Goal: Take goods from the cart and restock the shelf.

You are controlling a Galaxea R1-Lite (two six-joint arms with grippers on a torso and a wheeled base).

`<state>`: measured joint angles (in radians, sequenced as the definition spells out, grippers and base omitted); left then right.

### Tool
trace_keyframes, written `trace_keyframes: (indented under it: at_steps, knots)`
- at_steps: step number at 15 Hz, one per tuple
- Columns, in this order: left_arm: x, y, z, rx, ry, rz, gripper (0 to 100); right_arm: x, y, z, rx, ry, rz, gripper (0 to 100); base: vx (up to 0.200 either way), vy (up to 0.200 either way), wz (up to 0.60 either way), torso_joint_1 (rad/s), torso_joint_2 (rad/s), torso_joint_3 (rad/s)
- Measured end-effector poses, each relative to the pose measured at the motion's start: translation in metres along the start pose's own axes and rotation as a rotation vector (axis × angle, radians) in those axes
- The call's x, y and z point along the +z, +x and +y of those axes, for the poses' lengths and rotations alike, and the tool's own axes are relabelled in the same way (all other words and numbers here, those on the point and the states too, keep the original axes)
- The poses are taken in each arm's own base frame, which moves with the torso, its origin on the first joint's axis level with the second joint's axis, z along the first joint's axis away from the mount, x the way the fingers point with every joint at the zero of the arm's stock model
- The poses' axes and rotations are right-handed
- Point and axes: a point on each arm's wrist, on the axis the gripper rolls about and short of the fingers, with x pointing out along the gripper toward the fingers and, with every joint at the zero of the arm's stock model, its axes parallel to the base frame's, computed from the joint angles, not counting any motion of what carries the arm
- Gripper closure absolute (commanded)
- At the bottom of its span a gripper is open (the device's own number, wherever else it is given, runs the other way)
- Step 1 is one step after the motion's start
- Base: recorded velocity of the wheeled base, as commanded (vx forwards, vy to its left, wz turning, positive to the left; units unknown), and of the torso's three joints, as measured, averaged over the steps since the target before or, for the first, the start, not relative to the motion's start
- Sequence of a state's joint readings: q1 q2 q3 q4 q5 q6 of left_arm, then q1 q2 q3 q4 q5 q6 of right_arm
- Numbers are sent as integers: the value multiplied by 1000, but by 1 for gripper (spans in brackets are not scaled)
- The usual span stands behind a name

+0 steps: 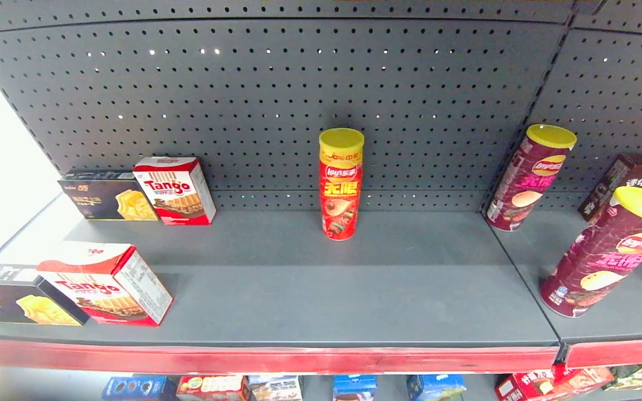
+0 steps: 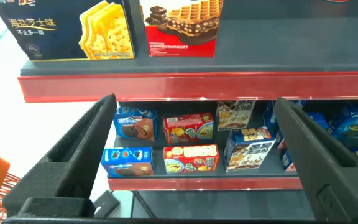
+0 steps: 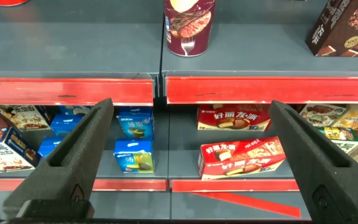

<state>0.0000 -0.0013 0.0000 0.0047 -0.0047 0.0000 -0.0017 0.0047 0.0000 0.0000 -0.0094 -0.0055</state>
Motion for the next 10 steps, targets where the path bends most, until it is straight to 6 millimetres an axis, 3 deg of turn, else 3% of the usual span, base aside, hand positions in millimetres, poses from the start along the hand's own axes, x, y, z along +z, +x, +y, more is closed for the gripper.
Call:
trace_keyframes:
  at_steps: [8,10]
  knots:
    - [0,0,0,0,0,0,0,0,0,0,0,1,0,0,0,0,0,0,0,0]
    - [0,0,0,-1,0,0,0,0,0,0,0,1,0,0,0,0,600,10,2,2]
